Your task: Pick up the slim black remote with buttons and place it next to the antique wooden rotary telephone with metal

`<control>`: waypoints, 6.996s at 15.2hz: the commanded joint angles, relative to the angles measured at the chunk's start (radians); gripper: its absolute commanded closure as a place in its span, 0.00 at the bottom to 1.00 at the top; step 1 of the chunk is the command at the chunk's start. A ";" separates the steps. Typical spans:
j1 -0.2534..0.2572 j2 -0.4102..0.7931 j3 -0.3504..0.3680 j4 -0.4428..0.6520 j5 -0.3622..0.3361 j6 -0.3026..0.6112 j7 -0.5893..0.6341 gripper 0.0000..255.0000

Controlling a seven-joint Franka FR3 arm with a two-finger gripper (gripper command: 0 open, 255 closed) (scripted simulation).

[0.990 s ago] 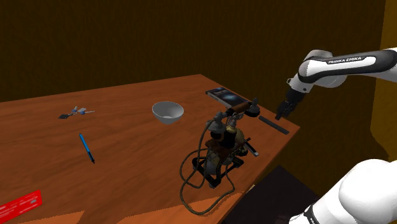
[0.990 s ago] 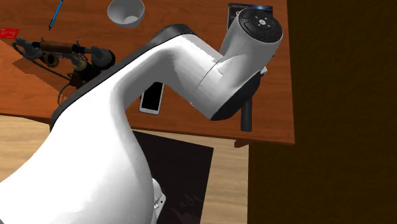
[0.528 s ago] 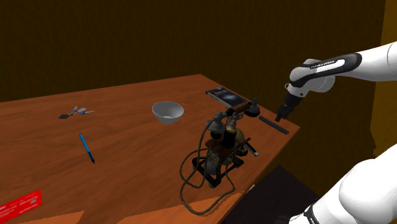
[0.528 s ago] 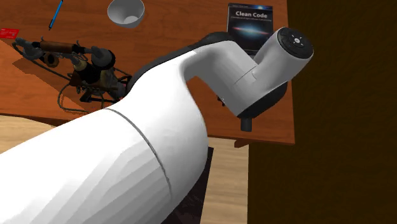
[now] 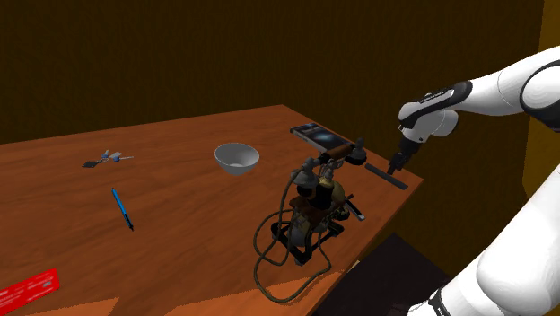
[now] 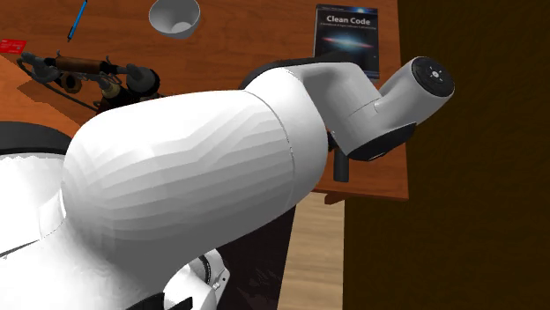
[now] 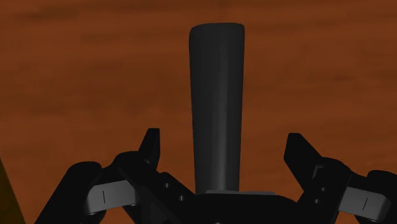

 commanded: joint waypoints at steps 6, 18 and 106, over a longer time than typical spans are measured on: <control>-0.006 0.052 0.010 -0.028 0.046 0.068 -0.033 0.00; -0.007 0.053 0.009 -0.028 0.048 0.069 -0.035 1.00; 0.138 -0.117 0.122 0.820 -0.075 -0.896 0.354 1.00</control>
